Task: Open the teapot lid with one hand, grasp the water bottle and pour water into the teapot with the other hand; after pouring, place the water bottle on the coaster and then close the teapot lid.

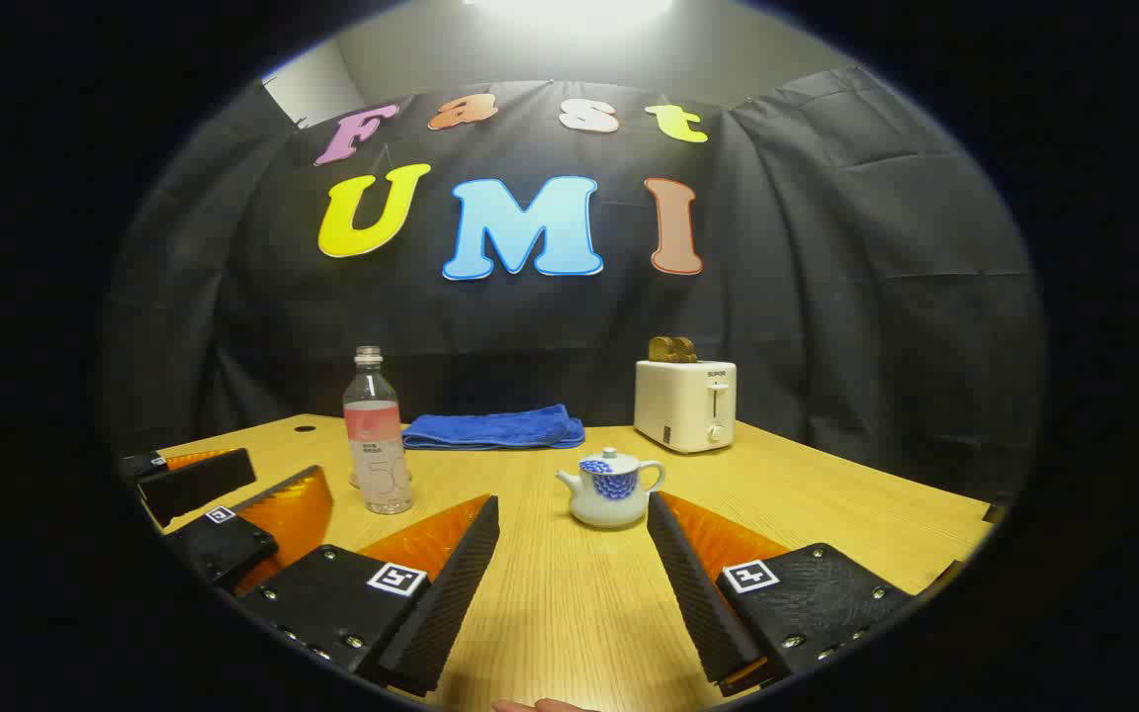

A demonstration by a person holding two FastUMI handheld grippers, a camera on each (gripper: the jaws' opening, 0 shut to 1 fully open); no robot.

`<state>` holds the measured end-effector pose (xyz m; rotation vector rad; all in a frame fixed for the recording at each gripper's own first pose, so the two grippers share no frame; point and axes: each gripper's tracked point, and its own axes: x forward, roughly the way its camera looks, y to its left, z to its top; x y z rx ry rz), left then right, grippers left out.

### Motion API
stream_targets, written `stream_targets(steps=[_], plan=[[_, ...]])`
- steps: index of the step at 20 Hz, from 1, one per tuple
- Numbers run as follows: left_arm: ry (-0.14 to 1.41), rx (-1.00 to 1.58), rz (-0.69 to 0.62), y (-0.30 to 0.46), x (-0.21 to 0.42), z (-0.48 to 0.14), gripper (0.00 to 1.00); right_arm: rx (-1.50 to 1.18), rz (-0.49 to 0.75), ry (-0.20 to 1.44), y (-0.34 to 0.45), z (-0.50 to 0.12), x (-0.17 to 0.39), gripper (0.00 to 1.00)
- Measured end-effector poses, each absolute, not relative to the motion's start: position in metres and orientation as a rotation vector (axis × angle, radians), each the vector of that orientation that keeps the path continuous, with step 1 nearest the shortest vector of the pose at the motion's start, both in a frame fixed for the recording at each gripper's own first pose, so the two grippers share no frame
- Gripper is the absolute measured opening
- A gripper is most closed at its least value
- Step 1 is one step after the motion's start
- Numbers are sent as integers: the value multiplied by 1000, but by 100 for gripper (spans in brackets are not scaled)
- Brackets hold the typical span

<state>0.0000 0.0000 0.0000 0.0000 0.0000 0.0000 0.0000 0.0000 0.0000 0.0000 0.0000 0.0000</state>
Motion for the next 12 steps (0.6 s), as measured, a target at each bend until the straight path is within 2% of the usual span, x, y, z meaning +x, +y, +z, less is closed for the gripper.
stream_targets(steps=[4,7,12], plan=[[-4,-4,-74,-15,3,3,100,1,64,-6,6,-1,3,93],[-4,-2,-59,-13,5,0,100,9,47,-5,7,-1,2,93],[-2,-2,-57,-12,6,2,100,2,85,-9,10,0,2,93]])
